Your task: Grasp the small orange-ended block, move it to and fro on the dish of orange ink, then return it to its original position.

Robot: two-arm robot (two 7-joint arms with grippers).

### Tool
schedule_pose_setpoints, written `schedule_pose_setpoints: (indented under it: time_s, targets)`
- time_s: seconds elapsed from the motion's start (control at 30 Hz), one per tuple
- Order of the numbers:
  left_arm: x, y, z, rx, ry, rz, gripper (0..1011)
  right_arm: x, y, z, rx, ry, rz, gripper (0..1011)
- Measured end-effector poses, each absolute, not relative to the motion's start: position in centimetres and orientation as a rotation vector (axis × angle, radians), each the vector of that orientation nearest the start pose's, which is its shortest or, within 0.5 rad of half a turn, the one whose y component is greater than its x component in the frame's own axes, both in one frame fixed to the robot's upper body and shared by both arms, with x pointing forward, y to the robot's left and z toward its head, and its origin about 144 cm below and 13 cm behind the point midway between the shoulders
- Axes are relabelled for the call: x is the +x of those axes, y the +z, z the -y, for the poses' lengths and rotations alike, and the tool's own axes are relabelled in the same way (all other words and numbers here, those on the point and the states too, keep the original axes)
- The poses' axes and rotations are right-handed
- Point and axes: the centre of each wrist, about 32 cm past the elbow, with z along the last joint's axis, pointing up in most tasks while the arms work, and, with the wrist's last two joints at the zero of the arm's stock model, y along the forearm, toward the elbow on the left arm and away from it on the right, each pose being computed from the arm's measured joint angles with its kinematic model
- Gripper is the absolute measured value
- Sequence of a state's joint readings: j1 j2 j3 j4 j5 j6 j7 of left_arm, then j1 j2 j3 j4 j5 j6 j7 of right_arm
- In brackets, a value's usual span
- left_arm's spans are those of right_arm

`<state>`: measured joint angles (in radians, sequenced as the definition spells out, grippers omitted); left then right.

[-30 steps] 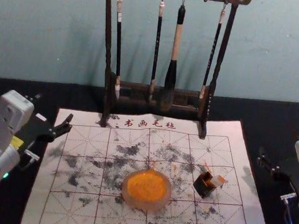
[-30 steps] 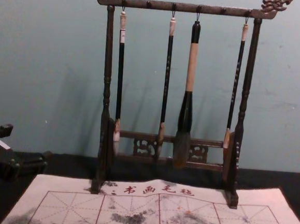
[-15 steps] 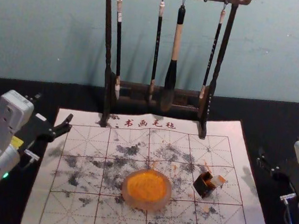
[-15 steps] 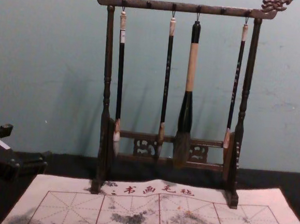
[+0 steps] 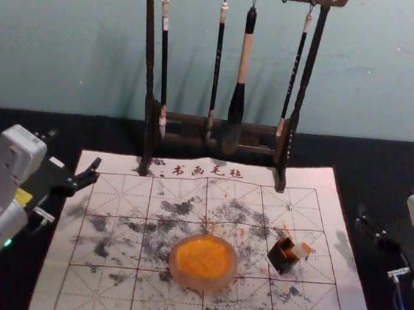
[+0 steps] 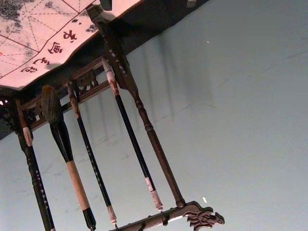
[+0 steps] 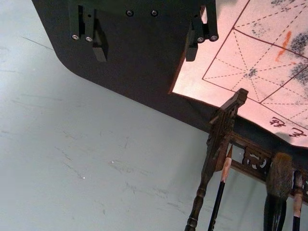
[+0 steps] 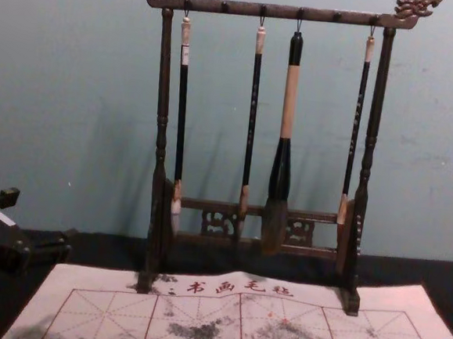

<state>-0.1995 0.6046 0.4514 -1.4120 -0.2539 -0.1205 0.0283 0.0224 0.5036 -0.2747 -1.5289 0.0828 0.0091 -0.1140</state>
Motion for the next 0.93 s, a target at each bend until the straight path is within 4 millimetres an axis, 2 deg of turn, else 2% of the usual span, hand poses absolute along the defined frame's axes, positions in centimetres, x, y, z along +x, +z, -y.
schedule_pose_setpoints:
  time_s: [0.93]
  targets:
    - [48.87, 113.98, -30.97, 0.304, 1.248, 0.285, 1001, 45.34, 113.17, 30.03, -0.396, -1.41, 0.269, 1000]
